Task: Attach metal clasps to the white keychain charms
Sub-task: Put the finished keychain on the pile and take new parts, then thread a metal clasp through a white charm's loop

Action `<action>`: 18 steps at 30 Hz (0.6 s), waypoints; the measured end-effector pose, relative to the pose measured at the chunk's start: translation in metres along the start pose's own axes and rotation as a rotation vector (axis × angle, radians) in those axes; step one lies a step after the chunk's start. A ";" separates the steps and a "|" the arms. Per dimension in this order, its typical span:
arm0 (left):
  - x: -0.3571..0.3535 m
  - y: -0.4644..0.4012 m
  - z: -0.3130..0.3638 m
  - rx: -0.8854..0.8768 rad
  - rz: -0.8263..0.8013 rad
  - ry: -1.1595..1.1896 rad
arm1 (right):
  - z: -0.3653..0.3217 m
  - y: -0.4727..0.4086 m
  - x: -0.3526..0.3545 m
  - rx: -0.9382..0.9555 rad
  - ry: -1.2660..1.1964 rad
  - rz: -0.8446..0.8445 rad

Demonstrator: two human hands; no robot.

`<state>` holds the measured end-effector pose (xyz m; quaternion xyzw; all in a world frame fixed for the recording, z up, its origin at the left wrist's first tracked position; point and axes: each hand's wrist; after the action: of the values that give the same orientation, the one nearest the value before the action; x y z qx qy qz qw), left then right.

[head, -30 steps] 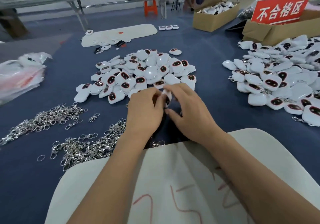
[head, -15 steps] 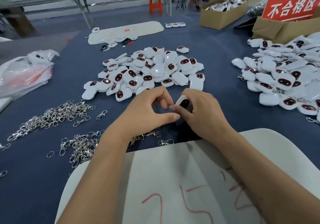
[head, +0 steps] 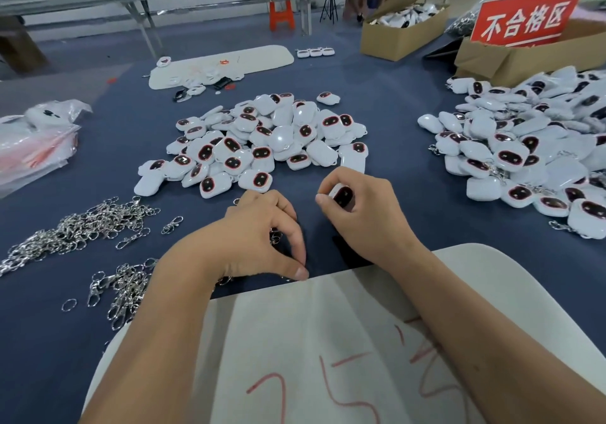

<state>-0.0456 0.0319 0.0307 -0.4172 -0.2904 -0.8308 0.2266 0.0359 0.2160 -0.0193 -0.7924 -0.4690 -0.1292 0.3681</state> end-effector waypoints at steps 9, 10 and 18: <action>-0.010 -0.014 0.005 -0.018 0.194 0.056 | -0.005 -0.001 0.004 -0.028 -0.087 -0.008; -0.013 -0.017 0.006 -0.012 0.293 0.161 | -0.004 -0.001 0.004 -0.032 -0.119 -0.009; -0.046 -0.039 0.032 0.151 0.643 1.290 | -0.005 0.001 0.002 0.065 -0.102 -0.129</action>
<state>-0.0265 0.0881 -0.0029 0.1079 -0.0184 -0.7816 0.6142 0.0387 0.2133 -0.0149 -0.7538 -0.5410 -0.0968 0.3603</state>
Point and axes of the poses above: each hand's wrist, its own y-axis away from the middle knuckle, its own x-axis out of the back of the hand, z = x × y, and after that the axes turned 8 degrees about x, right-handed
